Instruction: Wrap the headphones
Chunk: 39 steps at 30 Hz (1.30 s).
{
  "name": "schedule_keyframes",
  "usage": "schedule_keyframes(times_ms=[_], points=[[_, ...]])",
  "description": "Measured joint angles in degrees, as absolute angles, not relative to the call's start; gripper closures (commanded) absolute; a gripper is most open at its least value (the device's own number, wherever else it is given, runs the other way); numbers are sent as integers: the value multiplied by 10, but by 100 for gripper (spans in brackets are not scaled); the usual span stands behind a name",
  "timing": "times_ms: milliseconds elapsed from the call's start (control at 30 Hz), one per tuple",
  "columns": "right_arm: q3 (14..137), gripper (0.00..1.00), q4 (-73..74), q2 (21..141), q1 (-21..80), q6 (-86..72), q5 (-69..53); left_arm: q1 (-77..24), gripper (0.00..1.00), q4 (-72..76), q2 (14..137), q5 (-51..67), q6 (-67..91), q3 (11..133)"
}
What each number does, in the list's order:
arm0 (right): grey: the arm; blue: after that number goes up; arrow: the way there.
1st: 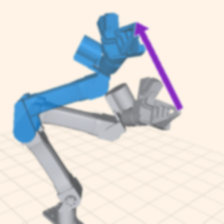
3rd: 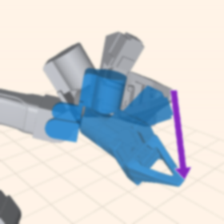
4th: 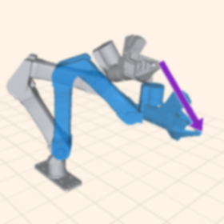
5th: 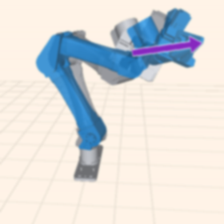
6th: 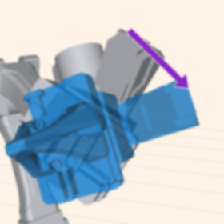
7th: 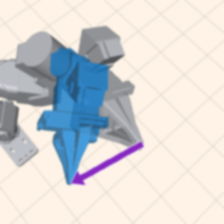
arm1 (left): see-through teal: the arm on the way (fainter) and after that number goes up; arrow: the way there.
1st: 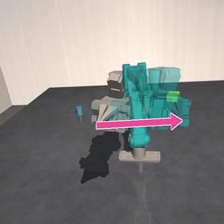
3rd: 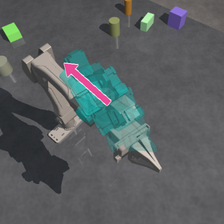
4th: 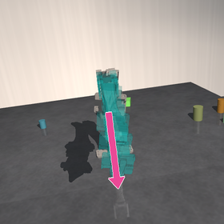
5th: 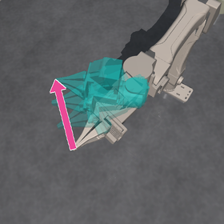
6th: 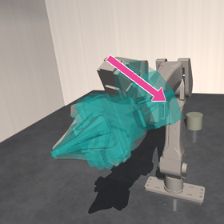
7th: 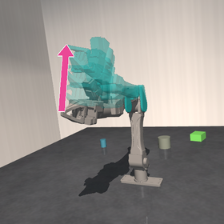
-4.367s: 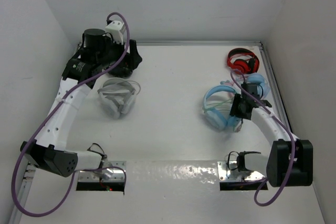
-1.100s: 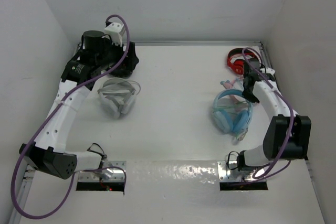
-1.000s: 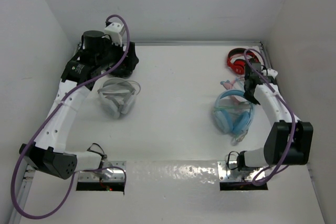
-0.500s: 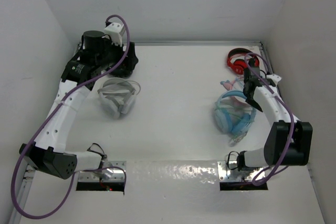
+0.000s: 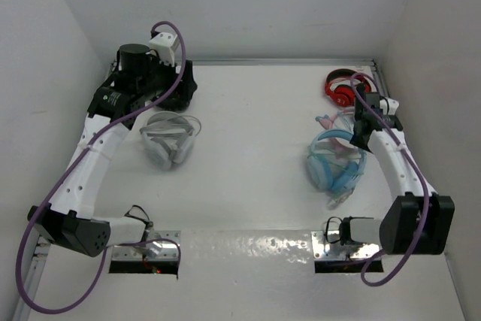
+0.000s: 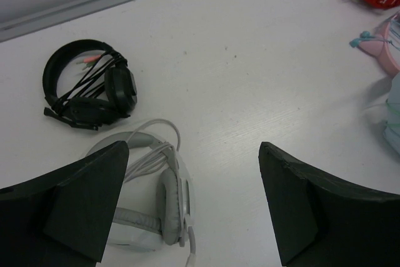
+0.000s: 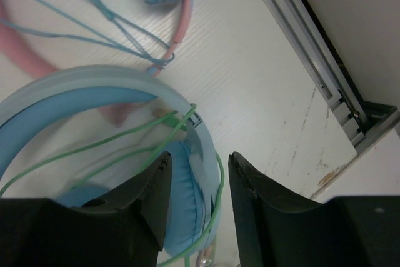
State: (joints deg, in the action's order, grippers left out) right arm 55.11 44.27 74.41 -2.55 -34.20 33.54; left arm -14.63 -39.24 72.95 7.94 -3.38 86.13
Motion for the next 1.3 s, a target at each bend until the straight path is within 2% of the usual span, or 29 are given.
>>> schedule_keyframes(times_ms=[133,167,267,500,867,1300], points=[[561,37,454,704,-25,-311,285,-146,17,-396,729,66,-42,861],[561,25,455,693,-25,-303,269,-146,17,-399,729,61,-45,861],[559,1,454,645,-25,-282,213,-144,16,-412,729,39,-59,862],[545,1,458,543,-25,-270,173,-74,10,-440,710,-23,-86,833],[544,1,460,491,-25,-312,307,70,8,-448,676,-49,-41,742],[534,1,422,480,-25,-315,355,94,8,-446,632,-73,-32,719]])
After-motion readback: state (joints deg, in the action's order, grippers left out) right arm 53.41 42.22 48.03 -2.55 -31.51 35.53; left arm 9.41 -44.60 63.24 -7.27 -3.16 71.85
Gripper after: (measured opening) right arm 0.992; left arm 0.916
